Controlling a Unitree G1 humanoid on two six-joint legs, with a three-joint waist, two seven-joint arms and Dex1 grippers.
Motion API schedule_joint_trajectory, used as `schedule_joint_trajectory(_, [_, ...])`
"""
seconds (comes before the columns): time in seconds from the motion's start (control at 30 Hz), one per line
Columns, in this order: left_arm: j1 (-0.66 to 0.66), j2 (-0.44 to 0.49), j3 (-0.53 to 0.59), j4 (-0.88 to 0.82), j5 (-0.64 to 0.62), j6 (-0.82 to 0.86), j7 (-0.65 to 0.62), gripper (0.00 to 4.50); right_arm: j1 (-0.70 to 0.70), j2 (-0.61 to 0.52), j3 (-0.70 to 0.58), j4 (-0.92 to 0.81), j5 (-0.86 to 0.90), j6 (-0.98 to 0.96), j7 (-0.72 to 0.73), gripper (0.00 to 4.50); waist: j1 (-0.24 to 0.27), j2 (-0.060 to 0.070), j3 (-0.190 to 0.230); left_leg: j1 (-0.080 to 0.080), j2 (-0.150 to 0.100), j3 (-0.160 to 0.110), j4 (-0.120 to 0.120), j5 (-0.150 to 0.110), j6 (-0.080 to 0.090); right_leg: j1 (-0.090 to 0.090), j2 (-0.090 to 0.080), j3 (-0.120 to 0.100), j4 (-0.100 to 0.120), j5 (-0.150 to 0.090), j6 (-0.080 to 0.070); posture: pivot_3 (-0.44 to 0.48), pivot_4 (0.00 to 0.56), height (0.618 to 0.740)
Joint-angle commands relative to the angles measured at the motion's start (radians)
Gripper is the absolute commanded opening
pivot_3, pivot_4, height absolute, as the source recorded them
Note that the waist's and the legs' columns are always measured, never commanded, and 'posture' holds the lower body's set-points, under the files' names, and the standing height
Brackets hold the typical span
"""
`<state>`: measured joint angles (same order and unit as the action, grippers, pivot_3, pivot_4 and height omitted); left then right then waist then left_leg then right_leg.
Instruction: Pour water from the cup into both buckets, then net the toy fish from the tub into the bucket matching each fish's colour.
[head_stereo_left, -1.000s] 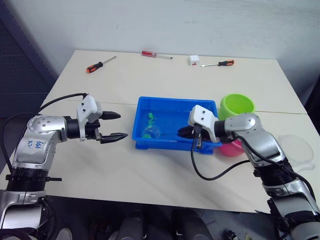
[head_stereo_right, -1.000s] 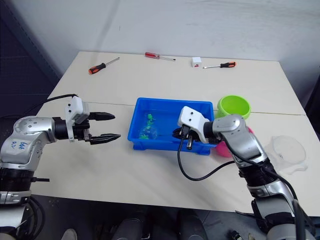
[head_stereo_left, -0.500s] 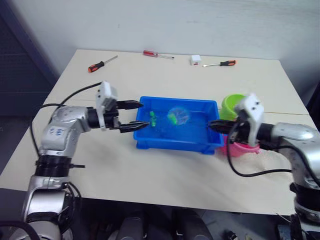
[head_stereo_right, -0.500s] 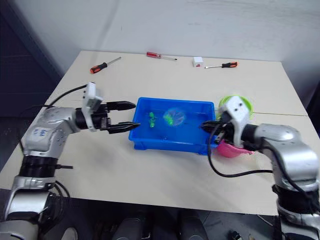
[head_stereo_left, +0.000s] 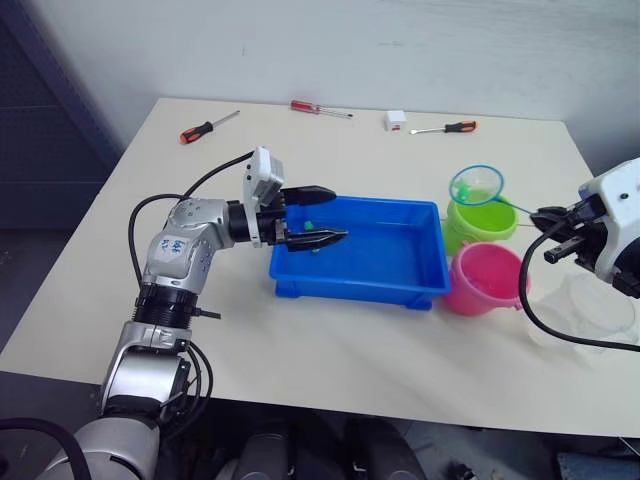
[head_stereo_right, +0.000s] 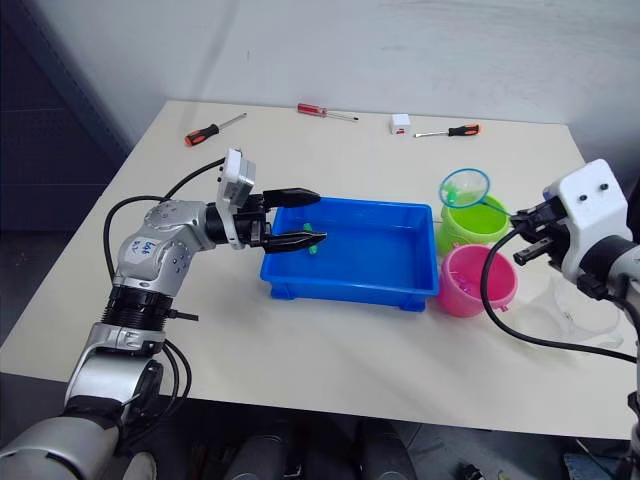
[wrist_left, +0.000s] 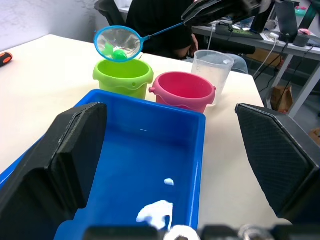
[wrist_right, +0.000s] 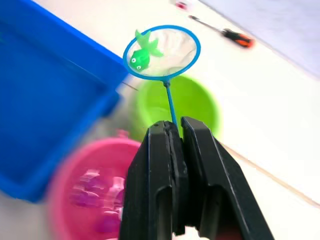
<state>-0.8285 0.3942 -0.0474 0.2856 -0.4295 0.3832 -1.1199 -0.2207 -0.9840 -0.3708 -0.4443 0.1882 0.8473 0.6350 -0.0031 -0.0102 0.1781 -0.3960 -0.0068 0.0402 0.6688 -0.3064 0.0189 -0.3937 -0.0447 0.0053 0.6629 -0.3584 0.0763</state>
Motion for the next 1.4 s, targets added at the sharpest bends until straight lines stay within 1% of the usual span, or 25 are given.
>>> schedule_joint_trajectory(0.03, [-0.007, -0.004, 0.012, -0.053, -0.013, -0.002, 0.007, 4.43, 0.020, -0.103, 0.119, 0.099, -0.212, -0.329, -0.055, 0.00, -0.001, 0.000, 0.000, 0.000, 0.000, 0.000, 0.000, 0.000, 0.000, 0.000, 0.000, 0.000, 0.000, 0.000, 0.000, 0.000, 0.150, 0.740])
schedule_joint_trajectory(0.07, [-0.002, -0.004, 0.011, -0.059, -0.012, -0.002, 0.008, 4.43, 0.023, -0.127, 0.149, 0.128, -0.258, -0.402, -0.067, 0.00, -0.002, 0.000, 0.000, 0.000, 0.000, 0.001, 0.000, 0.000, 0.000, 0.000, 0.000, 0.000, 0.000, 0.000, 0.000, 0.000, 0.150, 0.740])
schedule_joint_trajectory(0.13, [0.009, 0.000, 0.011, -0.074, -0.011, 0.002, 0.013, 4.43, 0.057, -0.260, 0.253, 0.209, -0.465, -0.645, -0.125, 0.00, -0.001, 0.001, 0.000, 0.000, 0.000, 0.001, 0.000, 0.000, 0.000, 0.000, 0.000, 0.001, 0.001, 0.000, 0.000, 0.000, 0.150, 0.740])
schedule_joint_trajectory(0.2, [0.014, 0.004, 0.015, -0.082, -0.012, 0.008, 0.018, 4.43, 0.077, -0.336, 0.303, 0.259, -0.561, -0.789, -0.138, 0.00, -0.001, 0.002, -0.001, 0.000, 0.000, 0.002, 0.000, 0.000, 0.000, -0.001, 0.000, 0.002, 0.000, 0.000, 0.000, 0.000, 0.150, 0.740])
schedule_joint_trajectory(0.23, [0.015, 0.006, 0.017, -0.084, -0.012, 0.009, 0.020, 4.43, 0.082, -0.343, 0.299, 0.274, -0.565, -0.830, -0.145, 0.00, 0.000, 0.002, -0.001, 0.000, 0.000, 0.002, 0.000, 0.001, 0.000, -0.001, 0.000, 0.001, 0.000, 0.000, 0.000, 0.000, 0.150, 0.740])
schedule_joint_trajectory(0.37, [0.015, 0.015, 0.021, -0.077, -0.008, 0.004, 0.018, 4.43, 0.084, -0.346, 0.201, 0.363, -0.586, -0.886, -0.195, 0.00, 0.000, 0.002, 0.000, 0.000, 0.000, 0.002, 0.001, 0.001, 0.000, -0.001, 0.000, 0.002, 0.001, 0.000, 0.000, 0.000, 0.150, 0.740])
schedule_joint_trajectory(0.47, [0.012, 0.016, 0.020, -0.067, -0.007, -0.001, 0.017, 4.43, 0.098, -0.358, 0.202, 0.372, -0.605, -1.007, -0.189, 0.00, -0.001, 0.002, 0.000, 0.000, 0.000, 0.002, 0.001, 0.001, 0.000, -0.001, 0.000, 0.001, 0.001, 0.000, 0.000, 0.000, 0.150, 0.740])
schedule_joint_trajectory(0.5, [0.012, 0.014, 0.017, -0.064, -0.004, -0.005, 0.018, 4.43, 0.109, -0.341, 0.196, 0.360, -0.598, -1.007, -0.181, 0.00, -0.002, 0.002, 0.000, 0.000, 0.000, 0.002, 0.001, 0.001, 0.000, -0.001, 0.001, 0.001, 0.001, 0.000, 0.000, 0.000, 0.150, 0.740])
schedule_joint_trajectory(0.6, [0.011, 0.015, 0.004, -0.053, 0.015, -0.022, 0.012, 4.43, 0.100, -0.310, 0.154, 0.376, -0.598, -0.952, -0.184, 0.00, -0.001, 0.002, 0.000, 0.001, 0.001, 0.002, 0.002, 0.001, 0.000, 0.000, 0.001, 0.001, 0.002, 0.000, 0.000, 0.000, 0.150, 0.740])
schedule_joint_trajectory(0.67, [0.016, 0.031, 0.003, -0.039, 0.028, -0.033, 0.005, 4.43, 0.067, -0.251, 0.131, 0.362, -0.509, -0.889, -0.144, 0.00, -0.001, 0.002, 0.000, 0.001, 0.000, 0.002, 0.003, 0.001, 0.000, 0.000, 0.001, 0.001, 0.002, 0.000, 0.000, 0.000, 0.150, 0.740])
schedule_joint_trajectory(0.77, [0.037, 0.076, 0.007, -0.013, 0.054, -0.042, -0.004, 4.43, 0.004, -0.074, 0.118, 0.222, -0.252, -0.645, -0.052, 0.00, -0.009, 0.001, 0.000, 0.001, 0.001, 0.002, 0.005, 0.001, 0.000, 0.001, 0.001, 0.001, 0.004, 0.000, 0.000, 0.000, 0.150, 0.740])
schedule_joint_trajectory(0.83, [0.064, 0.116, 0.010, 0.005, 0.071, -0.050, -0.018, 4.43, -0.037, 0.029, 0.135, 0.091, -0.074, -0.434, 0.004, 0.00, -0.021, 0.001, 0.000, 0.004, 0.002, 0.002, 0.005, 0.001, -0.001, 0.002, 0.002, 0.002, 0.005, 0.000, 0.000, 0.000, 0.150, 0.740])
schedule_joint_trajectory(0.87, [0.083, 0.141, 0.011, 0.006, 0.078, -0.053, -0.024, 4.43, -0.053, 0.064, 0.151, 0.024, 0.001, -0.324, 0.027, 0.00, -0.024, 0.001, 0.000, 0.005, 0.002, 0.002, 0.005, 0.001, -0.002, 0.002, 0.002, 0.002, 0.008, 0.000, 0.000, 0.000, 0.150, 0.740])
schedule_joint_trajectory(0.93, [0.124, 0.183, 0.019, -0.015, 0.078, -0.041, -0.036, 4.43, -0.077, 0.105, 0.183, -0.062, 0.086, -0.171, 0.044, 0.00, -0.029, 0.001, 0.000, 0.005, 0.002, 0.002, 0.005, 0.002, -0.003, 0.001, 0.002, 0.002, 0.010, 0.000, 0.000, 0.000, 0.150, 0.740])
schedule_joint_trajectory(1.0, [0.159, 0.216, 0.037, -0.039, 0.073, -0.027, -0.032, 4.43, -0.104, 0.149, 0.203, -0.110, 0.159, -0.043, 0.030, 0.00, -0.024, 0.001, 0.000, 0.005, 0.002, 0.001, 0.005, 0.001, -0.002, 0.001, 0.001, 0.002, 0.011, 0.000, 0.000, 0.000, 0.150, 0.740])
schedule_joint_trajectory(1.07, [0.192, 0.246, 0.062, -0.060, 0.067, -0.013, -0.014, 4.43, -0.120, 0.209, 0.223, -0.132, 0.250, 0.099, 0.017, 0.00, -0.023, 0.000, 0.000, 0.005, 0.002, 0.001, 0.006, 0.001, -0.001, 0.002, 0.000, 0.001, 0.009, 0.000, 0.000, 0.000, 0.150, 0.740])
schedule_joint_trajectory(1.1, [0.207, 0.259, 0.074, -0.072, 0.064, -0.005, -0.005, 4.43, -0.121, 0.221, 0.242, -0.135, 0.277, 0.146, 0.023, 0.00, -0.021, 0.000, -0.001, 0.005, 0.002, 0.000, 0.006, 0.001, -0.001, 0.002, 0.000, 0.001, 0.009, 0.000, 0.000, 0.000, 0.150, 0.740])
schedule_joint_trajectory(1.2, [0.244, 0.282, 0.105, -0.117, 0.053, 0.018, 0.020, 4.43, -0.151, 0.223, 0.321, -0.074, 0.247, 0.163, 0.020, 0.00, -0.016, 0.000, -0.001, 0.003, 0.001, -0.001, 0.005, 0.000, 0.000, 0.002, -0.001, 0.000, 0.007, 0.000, -0.001, 0.000, 0.150, 0.740])
schedule_joint_trajectory(1.27, [0.258, 0.289, 0.117, -0.144, 0.050, 0.029, 0.032, 4.43, -0.172, 0.220, 0.348, -0.037, 0.236, 0.163, 0.017, 0.00, -0.017, 0.000, -0.001, 0.001, 0.000, -0.001, 0.006, -0.001, 0.001, 0.001, -0.002, 0.001, 0.006, 0.000, 0.000, 0.000, 0.150, 0.740])
schedule_joint_trajectory(1.33, [0.271, 0.293, 0.128, -0.171, 0.045, 0.042, 0.047, 4.43, -0.194, 0.195, 0.410, 0.016, 0.194, 0.120, 0.037, 0.00, -0.016, 0.000, -0.001, 0.001, 0.000, -0.001, 0.007, -0.001, 0.002, 0.001, -0.002, 0.001, 0.005, 0.000, 0.000, 0.000, 0.150, 0.740])
schedule_joint_trajectory(1.4, [0.286, 0.297, 0.138, -0.201, 0.038, 0.054, 0.059, 4.43, -0.229, 0.199, 0.460, 0.089, 0.166, 0.086, 0.053, 0.00, -0.020, 0.000, -0.001, 0.000, 0.000, -0.001, 0.007, -0.001, 0.002, 0.001, -0.002, 0.000, 0.005, 0.000, 0.000, 0.000, 0.150, 0.740])
